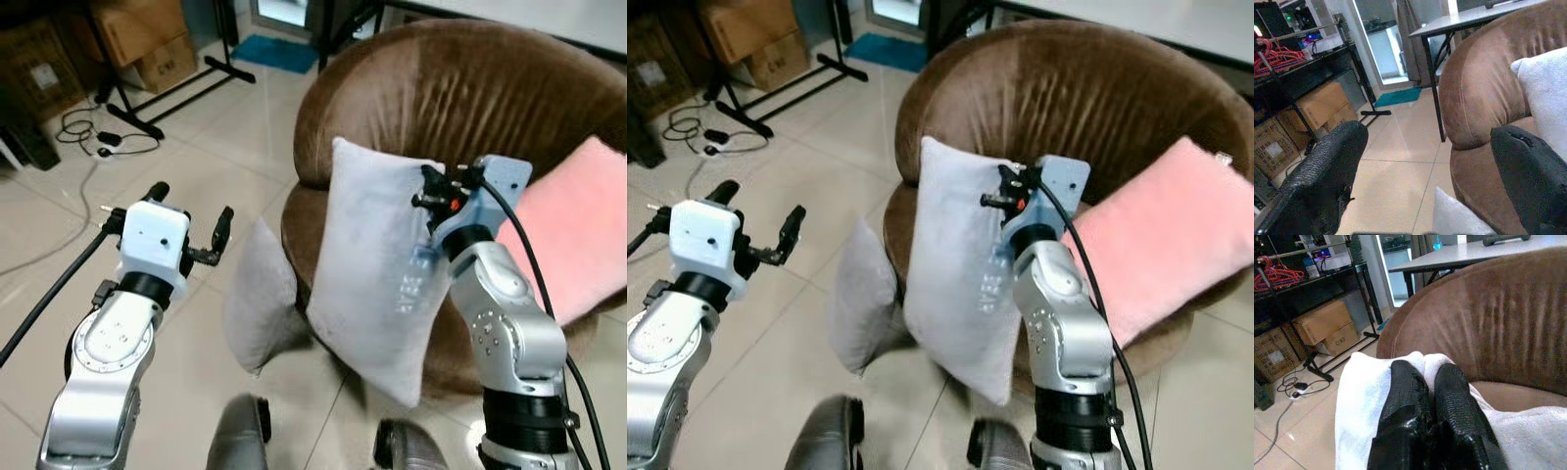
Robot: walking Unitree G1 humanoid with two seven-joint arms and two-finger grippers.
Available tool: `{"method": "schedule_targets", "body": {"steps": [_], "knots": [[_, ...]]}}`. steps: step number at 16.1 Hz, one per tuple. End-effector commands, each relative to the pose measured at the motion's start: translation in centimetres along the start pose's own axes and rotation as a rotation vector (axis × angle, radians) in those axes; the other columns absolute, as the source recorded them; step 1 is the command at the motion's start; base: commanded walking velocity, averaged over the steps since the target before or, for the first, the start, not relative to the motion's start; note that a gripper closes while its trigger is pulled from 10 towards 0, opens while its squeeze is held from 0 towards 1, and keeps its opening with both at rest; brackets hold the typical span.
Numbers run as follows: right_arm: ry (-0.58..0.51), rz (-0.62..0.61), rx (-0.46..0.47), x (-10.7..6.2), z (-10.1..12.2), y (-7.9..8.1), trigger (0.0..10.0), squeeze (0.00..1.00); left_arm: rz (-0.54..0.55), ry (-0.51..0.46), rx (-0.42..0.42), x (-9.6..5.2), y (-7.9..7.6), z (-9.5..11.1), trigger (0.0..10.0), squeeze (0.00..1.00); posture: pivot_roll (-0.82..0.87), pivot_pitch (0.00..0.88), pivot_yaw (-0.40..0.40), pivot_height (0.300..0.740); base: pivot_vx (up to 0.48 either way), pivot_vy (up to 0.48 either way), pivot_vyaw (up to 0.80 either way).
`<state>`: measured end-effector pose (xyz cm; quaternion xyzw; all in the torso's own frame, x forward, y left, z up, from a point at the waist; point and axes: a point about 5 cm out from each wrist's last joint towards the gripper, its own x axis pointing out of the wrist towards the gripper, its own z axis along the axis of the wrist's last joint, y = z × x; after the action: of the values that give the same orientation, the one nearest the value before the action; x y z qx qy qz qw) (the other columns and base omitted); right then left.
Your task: Move the pillow to the sofa from floor
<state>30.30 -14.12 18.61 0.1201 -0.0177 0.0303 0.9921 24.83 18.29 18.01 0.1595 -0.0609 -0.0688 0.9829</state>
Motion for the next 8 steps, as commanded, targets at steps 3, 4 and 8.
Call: {"method": "schedule_targets", "body": {"steps": [3,4,8], "knots": [[-0.065,0.001,-0.007,0.01,1.46,0.06,10.0,0.00,-0.007,-0.001,0.002,0.11,-0.22,-0.04,10.0,0.00,0.13,0.000,-0.027,0.715,0.000,0.000,0.00],[-0.061,-0.001,-0.006,0.01,1.36,0.04,10.0,0.00,-0.005,-0.001,0.001,0.11,-0.19,-0.03,10.0,0.00,0.13,0.000,-0.027,0.720,0.000,0.000,0.00],[-0.032,0.002,0.005,0.11,0.75,0.03,10.0,0.00,-0.017,-0.014,-0.021,0.19,-0.08,0.13,10.0,0.00,0.13,0.000,-0.026,0.740,0.000,0.000,0.00]]}}
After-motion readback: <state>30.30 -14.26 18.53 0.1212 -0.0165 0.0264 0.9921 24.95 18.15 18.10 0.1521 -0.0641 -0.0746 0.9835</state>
